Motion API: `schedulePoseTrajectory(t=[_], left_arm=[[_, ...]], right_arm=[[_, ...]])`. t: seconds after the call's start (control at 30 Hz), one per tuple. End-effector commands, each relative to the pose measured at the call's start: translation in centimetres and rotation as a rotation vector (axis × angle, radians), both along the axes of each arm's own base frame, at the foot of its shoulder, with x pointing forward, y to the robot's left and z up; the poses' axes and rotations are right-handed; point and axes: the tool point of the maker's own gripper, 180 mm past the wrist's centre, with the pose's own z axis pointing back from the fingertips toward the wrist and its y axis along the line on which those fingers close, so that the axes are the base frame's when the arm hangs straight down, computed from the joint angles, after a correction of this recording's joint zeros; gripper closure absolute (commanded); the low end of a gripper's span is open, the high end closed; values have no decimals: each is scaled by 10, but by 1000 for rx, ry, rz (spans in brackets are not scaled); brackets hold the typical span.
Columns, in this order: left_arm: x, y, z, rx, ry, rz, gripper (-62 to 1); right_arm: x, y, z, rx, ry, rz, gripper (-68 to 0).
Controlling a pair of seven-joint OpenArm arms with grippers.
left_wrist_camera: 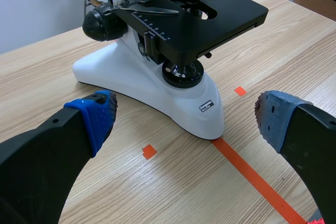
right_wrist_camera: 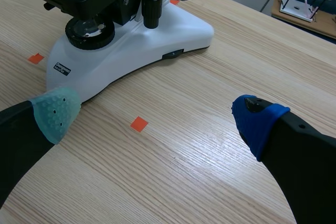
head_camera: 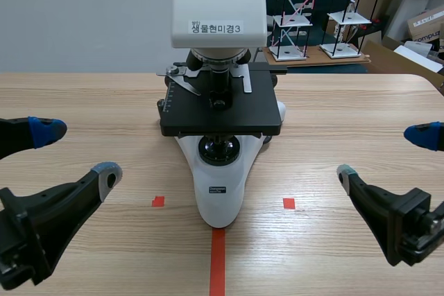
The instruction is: Point at the coarse focus knob
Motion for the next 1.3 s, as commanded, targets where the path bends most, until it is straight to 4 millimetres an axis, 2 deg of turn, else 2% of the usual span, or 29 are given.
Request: schedulePoseTrajectory(t=[0.0,1.07,1.13,1.2,1.27], left_arm=[[0,1,4,-10,-9,4,-553],[0,1,4,-10,-9,4,-553],[0,1,4,-10,-9,4,-553],[0,1,4,-10,-9,4,-553],[0,1,4,-10,-9,4,-553]], right_arm=[[1,2,6,11,-21,1,-642],[2,1,6,11,-23,0,-635],[2,1,6,10,-23,-3,-579],[3,-1,5,5,-23,-12,-475],[4,-5,4,-7,-20,-37,-335]])
